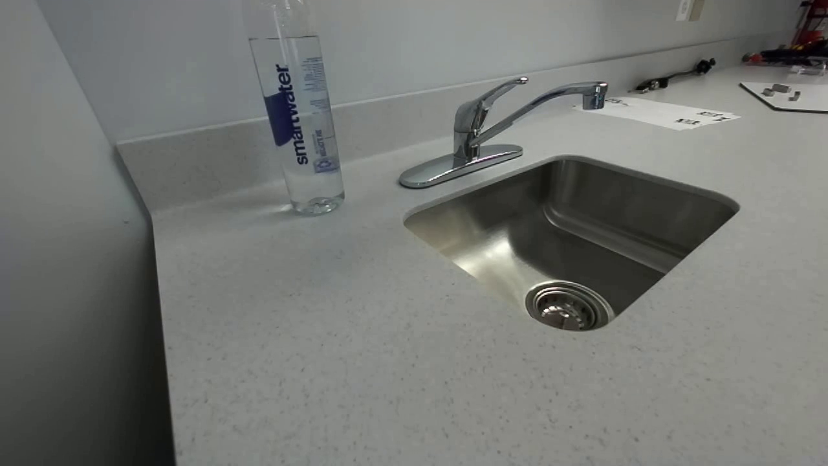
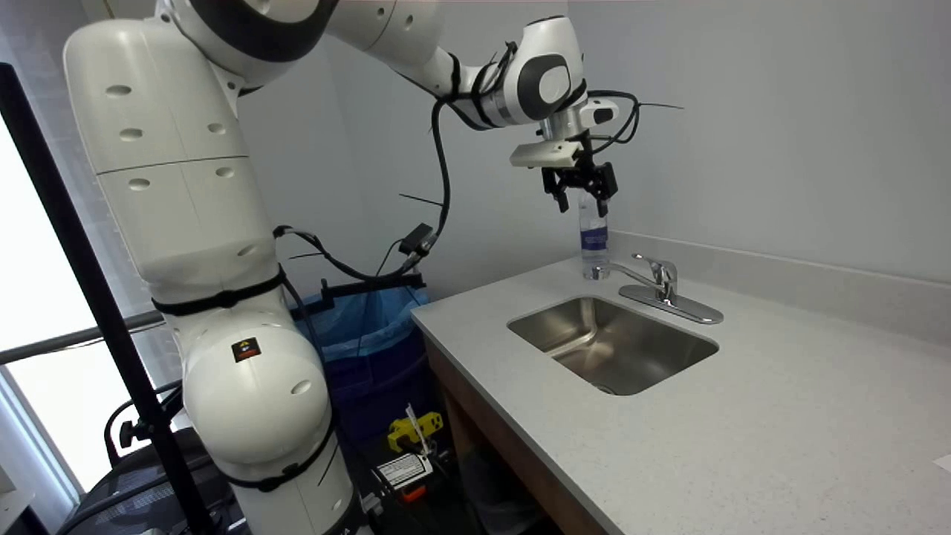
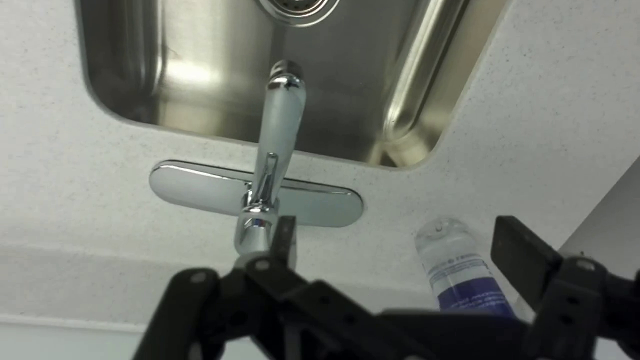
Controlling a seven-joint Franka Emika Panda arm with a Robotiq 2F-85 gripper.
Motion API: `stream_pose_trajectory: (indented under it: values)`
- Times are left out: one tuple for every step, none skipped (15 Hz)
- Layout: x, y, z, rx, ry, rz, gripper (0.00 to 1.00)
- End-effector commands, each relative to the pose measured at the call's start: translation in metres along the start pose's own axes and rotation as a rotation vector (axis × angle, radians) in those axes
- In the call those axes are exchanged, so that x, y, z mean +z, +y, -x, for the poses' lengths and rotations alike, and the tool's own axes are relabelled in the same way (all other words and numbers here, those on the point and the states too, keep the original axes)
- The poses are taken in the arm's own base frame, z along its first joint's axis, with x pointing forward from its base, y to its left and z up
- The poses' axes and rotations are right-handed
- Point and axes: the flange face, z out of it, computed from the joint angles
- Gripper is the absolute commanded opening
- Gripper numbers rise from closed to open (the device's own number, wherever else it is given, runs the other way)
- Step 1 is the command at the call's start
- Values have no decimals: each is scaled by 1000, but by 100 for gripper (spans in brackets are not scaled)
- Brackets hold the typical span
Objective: Move the tap to the right
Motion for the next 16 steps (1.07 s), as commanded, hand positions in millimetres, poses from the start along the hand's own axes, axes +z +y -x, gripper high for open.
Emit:
stream_pose_trajectory:
  values:
    - [-19, 21, 17, 92, 63, 69, 100]
    - [-21, 26, 20, 117, 75, 88, 100]
    - [-23, 31, 23, 140, 89, 109, 100]
    - [-23, 35, 27, 163, 98, 122, 100]
    - [-24, 39, 30, 184, 109, 138, 100]
    - [-25, 42, 33, 202, 121, 153, 100]
    - [-25, 44, 36, 218, 127, 164, 100]
    - [-27, 45, 39, 233, 134, 173, 100]
    - [-27, 46, 42, 249, 135, 171, 100]
    - [-27, 47, 44, 261, 135, 172, 100]
    - [-27, 46, 47, 274, 137, 166, 100]
    - [-20, 46, 34, 247, 106, 156, 100]
    - [-21, 46, 36, 256, 106, 156, 100]
    - [-21, 46, 38, 259, 107, 156, 100]
    - [-22, 45, 39, 261, 107, 156, 100]
    - [-22, 45, 40, 261, 107, 157, 100]
